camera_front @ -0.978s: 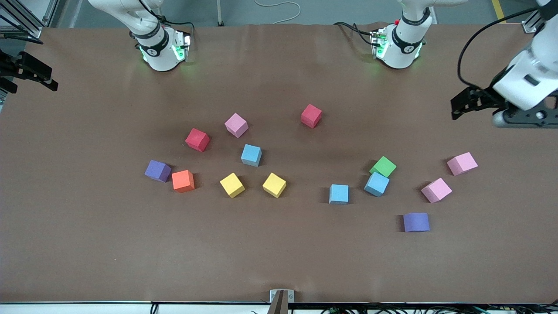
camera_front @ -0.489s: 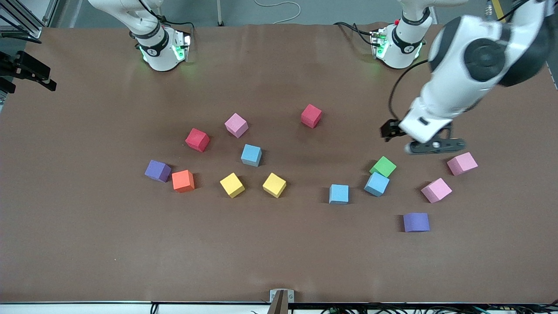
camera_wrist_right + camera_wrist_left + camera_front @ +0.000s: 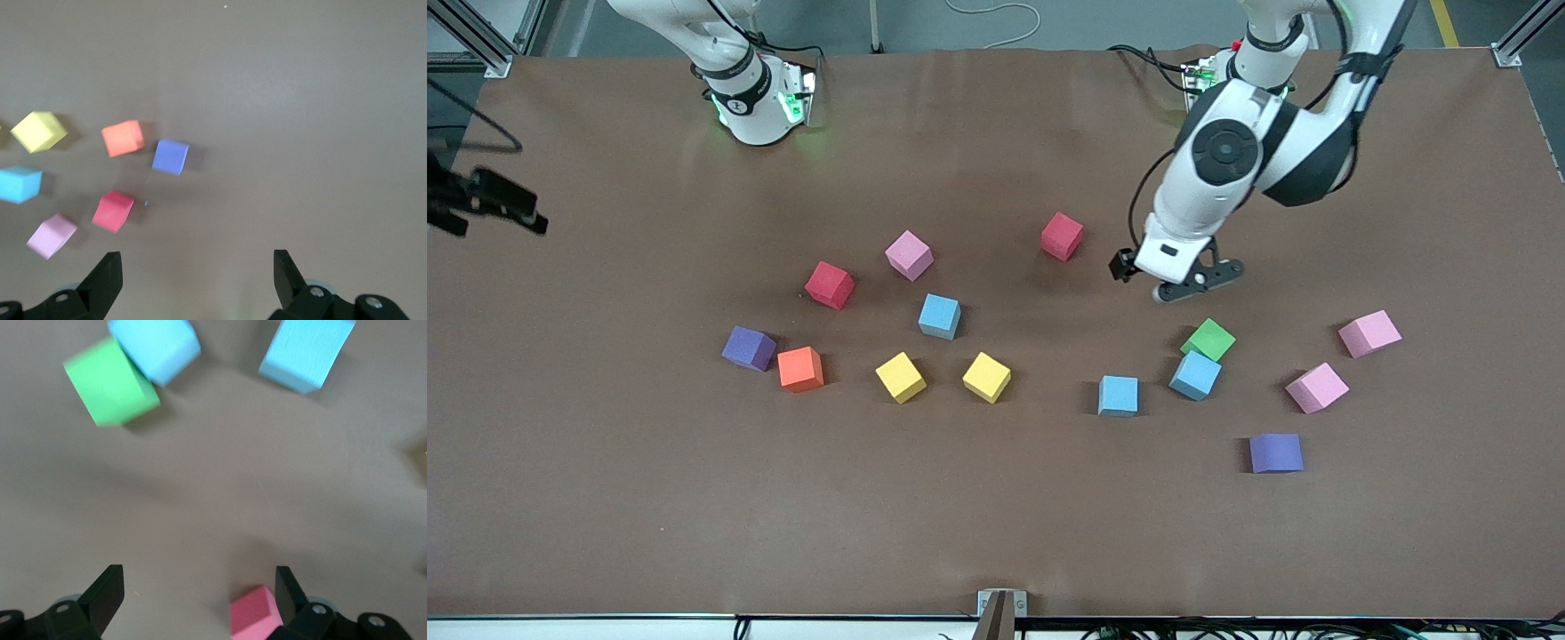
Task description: Arrange 11 blocks into digit 3
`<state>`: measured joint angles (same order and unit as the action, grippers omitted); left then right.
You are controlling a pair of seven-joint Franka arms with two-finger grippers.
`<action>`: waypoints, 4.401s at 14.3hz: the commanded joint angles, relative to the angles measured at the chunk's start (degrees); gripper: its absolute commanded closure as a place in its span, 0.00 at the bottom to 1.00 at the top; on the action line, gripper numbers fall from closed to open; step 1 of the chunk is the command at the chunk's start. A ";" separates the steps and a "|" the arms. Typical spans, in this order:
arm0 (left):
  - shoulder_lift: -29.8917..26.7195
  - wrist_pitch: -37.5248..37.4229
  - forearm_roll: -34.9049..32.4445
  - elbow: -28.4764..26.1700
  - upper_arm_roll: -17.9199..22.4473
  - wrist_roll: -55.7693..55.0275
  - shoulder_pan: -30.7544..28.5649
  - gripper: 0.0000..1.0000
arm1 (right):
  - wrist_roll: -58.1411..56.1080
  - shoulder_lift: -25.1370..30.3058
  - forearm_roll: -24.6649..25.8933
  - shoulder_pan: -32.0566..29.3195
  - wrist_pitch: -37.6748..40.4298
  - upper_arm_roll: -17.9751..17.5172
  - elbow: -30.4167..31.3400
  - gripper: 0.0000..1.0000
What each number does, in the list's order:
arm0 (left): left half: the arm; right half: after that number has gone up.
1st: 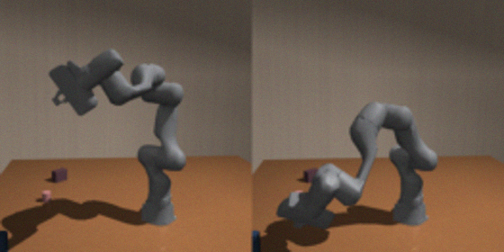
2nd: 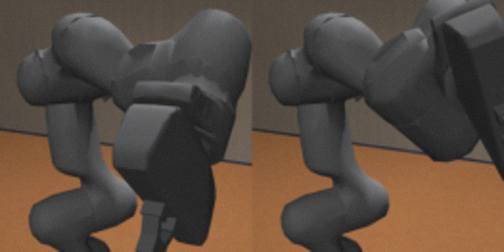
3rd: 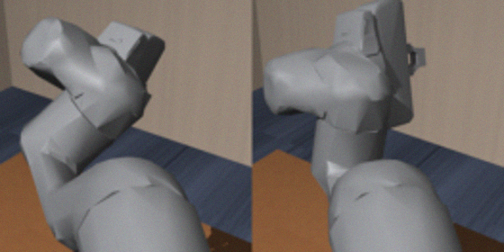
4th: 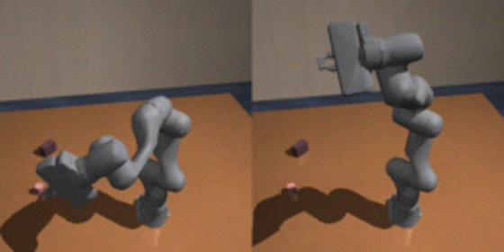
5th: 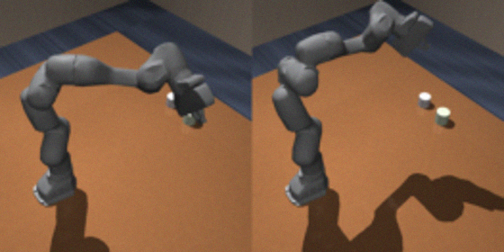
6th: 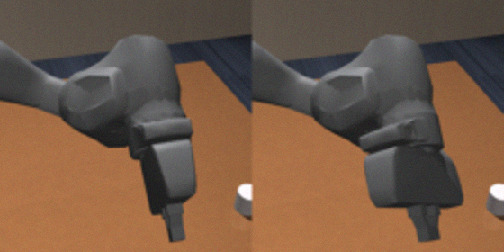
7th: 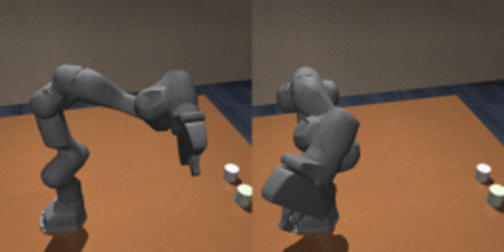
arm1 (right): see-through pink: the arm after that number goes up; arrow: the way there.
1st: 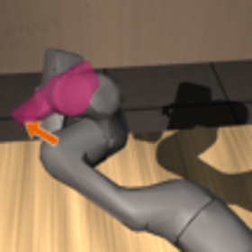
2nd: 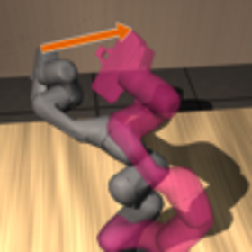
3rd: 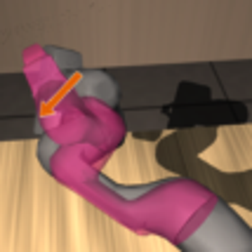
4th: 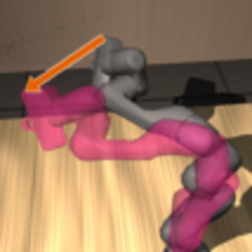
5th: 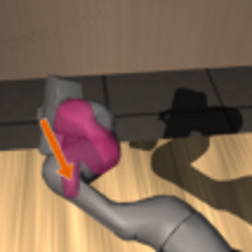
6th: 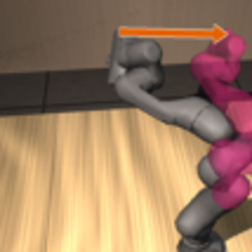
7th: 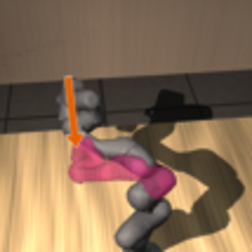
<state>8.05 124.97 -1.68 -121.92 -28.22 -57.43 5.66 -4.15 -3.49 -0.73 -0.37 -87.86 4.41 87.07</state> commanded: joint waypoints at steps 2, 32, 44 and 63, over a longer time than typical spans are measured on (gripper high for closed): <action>1.69 7.20 -1.22 -4.90 -0.52 -20.29 5.57 0.00 | 0.71 -2.67 0.47 0.10 -3.18 -0.72 0.02 0.00; 16.21 21.99 -1.30 -5.53 -0.26 -50.66 14.91 0.54 | 78.57 0.33 -6.92 40.78 -49.56 -1.33 46.50 0.00; 23.59 11.20 -18.09 13.98 -0.61 -31.32 24.49 0.69 | 80.61 -12.85 -6.74 46.60 -69.28 -1.16 51.09 0.03; 29.83 2.65 -18.62 19.53 -0.34 -9.28 27.92 0.72 | 88.59 2.69 -6.74 36.05 -48.73 0.42 51.09 1.00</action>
<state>36.69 129.22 -19.01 -104.27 -28.72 -68.09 33.22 81.24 -3.23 -6.82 36.98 -137.52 5.53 136.26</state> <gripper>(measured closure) 0.454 0.410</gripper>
